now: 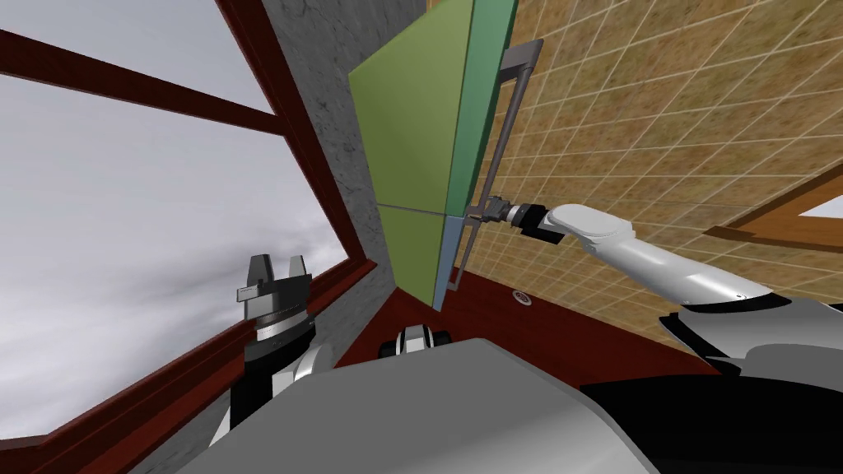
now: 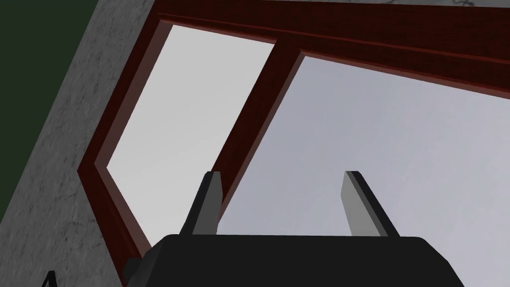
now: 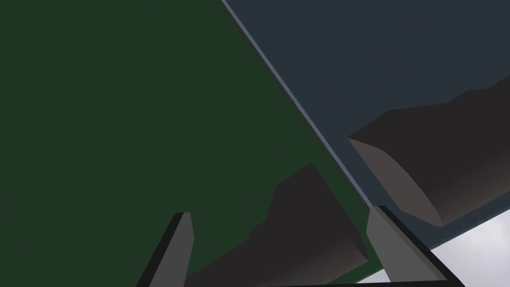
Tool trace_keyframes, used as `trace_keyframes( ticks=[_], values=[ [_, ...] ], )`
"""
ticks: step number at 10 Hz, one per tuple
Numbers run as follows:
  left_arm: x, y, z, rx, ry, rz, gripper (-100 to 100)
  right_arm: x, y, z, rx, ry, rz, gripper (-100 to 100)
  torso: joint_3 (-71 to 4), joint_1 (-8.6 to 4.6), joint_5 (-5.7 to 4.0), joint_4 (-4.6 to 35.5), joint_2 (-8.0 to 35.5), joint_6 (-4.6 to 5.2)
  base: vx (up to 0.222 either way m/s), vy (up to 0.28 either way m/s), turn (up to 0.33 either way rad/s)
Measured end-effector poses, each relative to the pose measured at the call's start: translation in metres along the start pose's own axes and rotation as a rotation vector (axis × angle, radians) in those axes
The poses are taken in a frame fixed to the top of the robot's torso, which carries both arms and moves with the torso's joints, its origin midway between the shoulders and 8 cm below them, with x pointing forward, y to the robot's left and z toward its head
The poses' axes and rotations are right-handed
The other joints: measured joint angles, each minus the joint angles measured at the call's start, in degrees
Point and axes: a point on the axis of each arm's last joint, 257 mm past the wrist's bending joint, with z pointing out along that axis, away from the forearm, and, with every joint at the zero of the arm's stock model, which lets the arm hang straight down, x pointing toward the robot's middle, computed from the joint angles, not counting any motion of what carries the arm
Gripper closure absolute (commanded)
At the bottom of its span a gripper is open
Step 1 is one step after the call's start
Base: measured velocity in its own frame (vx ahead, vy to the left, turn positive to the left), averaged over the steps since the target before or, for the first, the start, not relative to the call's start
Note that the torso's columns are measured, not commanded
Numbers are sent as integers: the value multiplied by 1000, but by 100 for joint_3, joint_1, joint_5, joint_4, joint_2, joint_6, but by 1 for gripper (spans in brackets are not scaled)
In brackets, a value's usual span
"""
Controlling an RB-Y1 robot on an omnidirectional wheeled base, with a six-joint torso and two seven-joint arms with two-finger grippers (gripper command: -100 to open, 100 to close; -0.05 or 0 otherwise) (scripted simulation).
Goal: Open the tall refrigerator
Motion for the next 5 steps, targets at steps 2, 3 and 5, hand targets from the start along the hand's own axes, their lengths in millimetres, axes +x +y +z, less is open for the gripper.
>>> trace_keyframes(
  ticks=[2,3,5],
  values=[
    [0,0,0,0,0,0,0,20,-16,-6,27,43,-1,-100,-14,36,20,5,-12,-17,-107,-7,275],
    [0,0,0,0,0,0,0,31,-23,-8,38,62,1,-100,-21,48,25,6,-23,-7,-125,17,373],
    [0,0,0,0,0,0,0,54,-41,-17,73,115,1,-100,-19,65,29,6,-26,-12,-112,19,245]
  ],
)
